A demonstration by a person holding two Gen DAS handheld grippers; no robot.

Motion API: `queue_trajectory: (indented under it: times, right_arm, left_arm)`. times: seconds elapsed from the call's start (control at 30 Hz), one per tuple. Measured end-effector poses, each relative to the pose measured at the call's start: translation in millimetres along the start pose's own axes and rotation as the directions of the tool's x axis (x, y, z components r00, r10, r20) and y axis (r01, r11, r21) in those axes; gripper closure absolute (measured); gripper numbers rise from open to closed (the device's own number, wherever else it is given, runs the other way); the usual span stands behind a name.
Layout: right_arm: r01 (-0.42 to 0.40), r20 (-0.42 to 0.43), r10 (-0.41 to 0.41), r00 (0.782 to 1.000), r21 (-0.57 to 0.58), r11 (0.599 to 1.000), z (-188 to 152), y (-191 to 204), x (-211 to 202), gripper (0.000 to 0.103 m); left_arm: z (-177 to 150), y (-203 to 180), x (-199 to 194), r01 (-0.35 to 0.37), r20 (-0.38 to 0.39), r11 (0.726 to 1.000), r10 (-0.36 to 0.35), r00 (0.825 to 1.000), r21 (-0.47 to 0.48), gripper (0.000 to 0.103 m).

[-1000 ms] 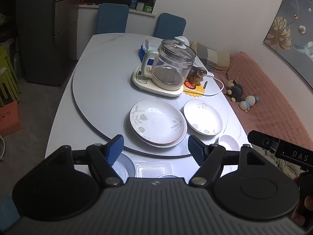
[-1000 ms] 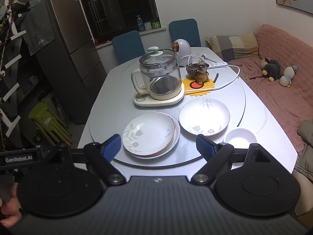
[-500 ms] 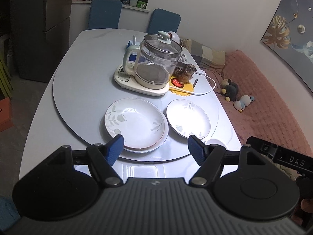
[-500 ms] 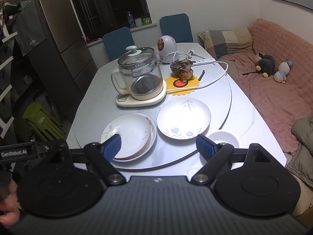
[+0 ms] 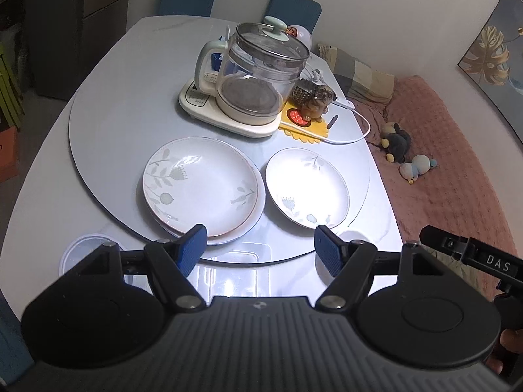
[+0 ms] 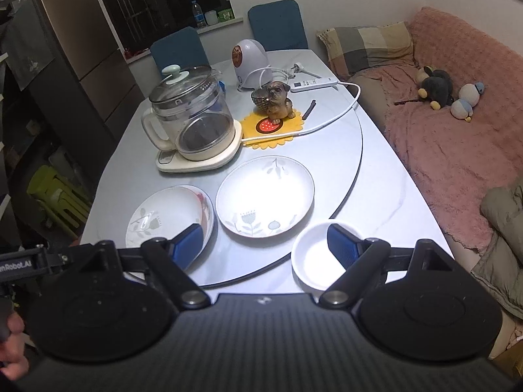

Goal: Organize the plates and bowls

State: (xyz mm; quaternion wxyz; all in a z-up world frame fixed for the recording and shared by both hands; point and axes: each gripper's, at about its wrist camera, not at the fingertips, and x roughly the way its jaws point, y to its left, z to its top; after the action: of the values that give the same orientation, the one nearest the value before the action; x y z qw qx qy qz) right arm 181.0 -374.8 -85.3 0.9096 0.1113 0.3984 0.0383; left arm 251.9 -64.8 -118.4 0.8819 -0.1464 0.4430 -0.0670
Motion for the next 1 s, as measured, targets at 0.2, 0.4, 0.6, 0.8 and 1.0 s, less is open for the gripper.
queue_trajectory:
  times: [0.2, 0.4, 0.6, 0.8, 1.0]
  right_arm:
    - [-0.032, -0.042, 0.031, 0.999, -0.022, 0.999, 17.4, -20.1, 26.9, 0.019]
    - [-0.059, -0.086, 0.054, 0.995, -0.053, 0.997, 35.1, -40.9, 61.7, 0.024]
    - [-0.076, -0.137, 0.064, 0.988, -0.081, 0.994, 51.7, -62.3, 102.4, 0.028]
    - [-0.102, -0.193, 0.081, 0.978, -0.104, 0.989, 72.2, -76.6, 141.7, 0.04]
    - [-0.165, -0.23, 0.132, 0.964, -0.13, 0.978, 94.4, -77.6, 170.2, 0.045]
  left_arm:
    - [2.0, -13.5, 39.8, -0.019, -0.044, 0.999, 0.017, 0.999, -0.043, 0.026]
    - [-2.4, -17.3, 78.5, -0.038, -0.099, 0.992, 0.026, 0.995, -0.119, 0.027]
    - [0.0, -26.1, 116.7, -0.045, -0.131, 0.984, 0.023, 0.991, -0.172, 0.027]
    - [17.2, -42.6, 147.0, -0.047, -0.131, 0.976, 0.019, 0.991, -0.213, 0.028]
    - [36.2, -61.1, 162.5, -0.076, -0.127, 0.977, 0.052, 0.991, -0.198, 0.028]
